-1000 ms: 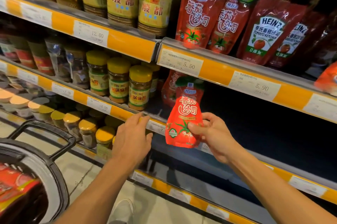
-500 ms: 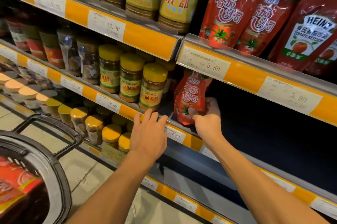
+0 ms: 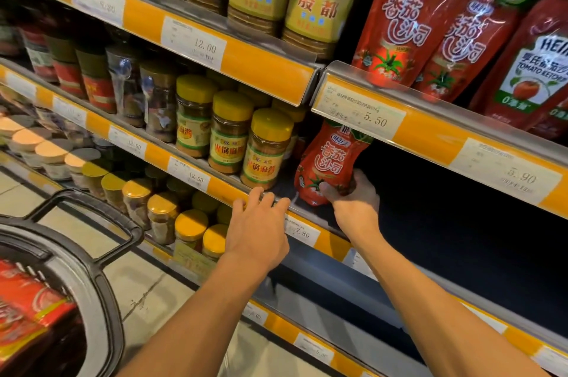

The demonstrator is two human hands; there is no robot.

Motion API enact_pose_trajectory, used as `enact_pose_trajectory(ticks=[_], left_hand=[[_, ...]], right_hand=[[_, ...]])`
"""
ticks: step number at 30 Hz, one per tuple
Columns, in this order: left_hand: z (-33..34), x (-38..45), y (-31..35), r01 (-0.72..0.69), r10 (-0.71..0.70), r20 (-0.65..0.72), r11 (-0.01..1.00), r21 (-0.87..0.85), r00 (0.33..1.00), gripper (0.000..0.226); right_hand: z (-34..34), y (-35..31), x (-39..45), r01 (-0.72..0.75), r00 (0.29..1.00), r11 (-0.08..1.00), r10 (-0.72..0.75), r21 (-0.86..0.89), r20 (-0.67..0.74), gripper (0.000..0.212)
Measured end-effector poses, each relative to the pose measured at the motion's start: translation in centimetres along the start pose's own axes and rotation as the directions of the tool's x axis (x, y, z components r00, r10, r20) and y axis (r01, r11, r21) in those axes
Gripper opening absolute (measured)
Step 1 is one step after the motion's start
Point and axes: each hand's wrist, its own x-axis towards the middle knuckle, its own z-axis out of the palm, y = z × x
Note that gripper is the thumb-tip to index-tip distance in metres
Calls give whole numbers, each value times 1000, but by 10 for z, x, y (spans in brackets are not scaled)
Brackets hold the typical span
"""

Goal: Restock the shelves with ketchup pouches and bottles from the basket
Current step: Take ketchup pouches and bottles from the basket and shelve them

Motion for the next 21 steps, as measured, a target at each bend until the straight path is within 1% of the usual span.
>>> enact_pose_trajectory(ticks=[3,5,8,10,11,12,13,14,15,16,17,19,21], left_hand=[[-1,0,2,3,-3,16,1000,-5,1000,65],[-1,0,1,2,-2,18,1000,-3,1000,66],[0,0,-2,-5,5,7,1000,-4,1000,63],[2,0,-6,-14,14,-5,1000,-11,1000,61],[3,0,-7,-19,19,-11,1000,-13,1000,61],[3,0,-9,-25,25,-15,1000,-14,1000,61],[4,0,-10,-32,32,-17,999,-15,999,61],[5,1,-12,-38,38,-17,999,-14,999,62],[5,0,-13,-42,42,-15,999,-13,999,63],[6,0,-14,-45,44,-11,999,-12,999,64],[6,0,-15,-46,46,-8,999,-12,999,65],[6,-1,-16,-47,47,-4,999,-15,999,69],[6,-1,-17,-50,50,3,998,-23,999,73]], right_hand=[[-1,-2,-3,-10,1000,1000,10,-18,2,59],[-5,-3,-9,6,1000,1000,-6,-13,-7,51],[-15,-8,-21,25,996,1000,-25,0,-90,49],[-22,-14,-33,113,983,992,-120,-58,-140,40],[-24,-17,-40,188,972,977,-200,-105,-120,32],[-25,-19,-48,276,955,948,-289,-160,-62,22],[-25,-23,-55,364,930,906,-367,-218,30,14],[-23,-25,-60,437,900,857,-415,-274,135,14],[-20,-27,-62,483,874,812,-425,-327,236,24],[-16,-30,-61,500,860,782,-401,-372,315,34],[-11,-35,-57,491,861,766,-355,-416,363,42],[-2,-42,-47,457,870,752,-265,-476,416,49],[7,-46,-39,443,872,728,-214,-523,441,52]])
